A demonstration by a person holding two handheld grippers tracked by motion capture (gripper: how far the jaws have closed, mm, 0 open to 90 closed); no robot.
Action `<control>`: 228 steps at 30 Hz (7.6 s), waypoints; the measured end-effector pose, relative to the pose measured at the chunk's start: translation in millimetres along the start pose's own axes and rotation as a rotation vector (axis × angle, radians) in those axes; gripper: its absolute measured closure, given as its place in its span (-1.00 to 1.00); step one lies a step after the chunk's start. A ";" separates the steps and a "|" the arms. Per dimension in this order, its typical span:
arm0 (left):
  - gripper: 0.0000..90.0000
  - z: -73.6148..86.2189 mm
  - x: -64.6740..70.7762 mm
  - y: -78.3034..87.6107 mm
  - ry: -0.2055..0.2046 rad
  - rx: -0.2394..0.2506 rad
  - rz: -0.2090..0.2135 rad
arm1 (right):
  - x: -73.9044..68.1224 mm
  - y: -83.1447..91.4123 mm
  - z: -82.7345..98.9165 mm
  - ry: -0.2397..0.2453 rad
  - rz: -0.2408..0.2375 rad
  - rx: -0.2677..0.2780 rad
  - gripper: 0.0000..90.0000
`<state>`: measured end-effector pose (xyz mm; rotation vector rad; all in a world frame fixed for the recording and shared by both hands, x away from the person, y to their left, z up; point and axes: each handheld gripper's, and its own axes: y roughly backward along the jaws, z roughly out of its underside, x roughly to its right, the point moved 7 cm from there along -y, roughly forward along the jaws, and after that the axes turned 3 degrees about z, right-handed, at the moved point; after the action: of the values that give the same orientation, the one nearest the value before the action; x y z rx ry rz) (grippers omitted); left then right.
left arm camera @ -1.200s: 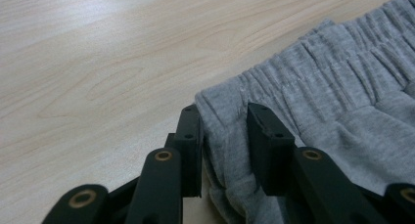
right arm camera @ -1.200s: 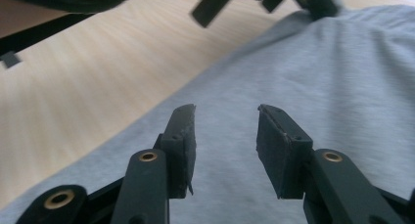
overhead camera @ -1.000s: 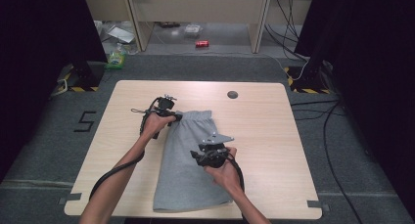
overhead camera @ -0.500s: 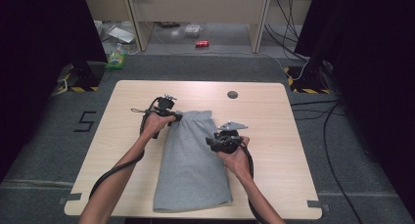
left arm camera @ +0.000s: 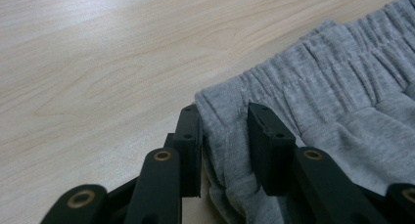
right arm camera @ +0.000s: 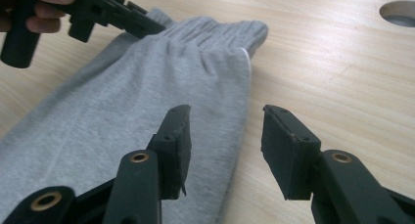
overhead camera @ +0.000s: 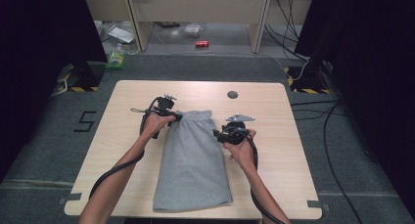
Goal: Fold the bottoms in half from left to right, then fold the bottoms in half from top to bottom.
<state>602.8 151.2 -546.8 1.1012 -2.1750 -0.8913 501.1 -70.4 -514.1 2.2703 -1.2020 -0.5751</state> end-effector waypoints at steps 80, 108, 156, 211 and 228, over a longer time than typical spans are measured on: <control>0.64 -19.8 6.7 20.5 -0.016 0.135 0.024 | 16.4 -82.9 -39.2 -0.162 0.005 -0.064 0.78; 0.65 17.1 71.5 145.2 -0.218 0.384 0.176 | -28.6 30.3 -46.4 -0.026 -0.179 0.163 0.78; 0.29 135.0 124.3 170.7 -0.248 0.351 0.321 | -81.7 85.7 60.0 0.113 -0.245 0.053 0.40; -0.26 178.8 48.5 118.4 -0.204 0.064 0.052 | -134.8 2.6 -23.4 0.242 -0.231 -0.066 0.10; -0.26 178.7 48.4 118.5 -0.207 0.060 0.052 | -113.6 101.1 14.0 0.298 -0.222 0.064 0.96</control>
<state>394.6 219.7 -563.1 1.0134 -2.4018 -0.9590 370.1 -26.6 -448.8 2.4561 -0.8422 -0.2646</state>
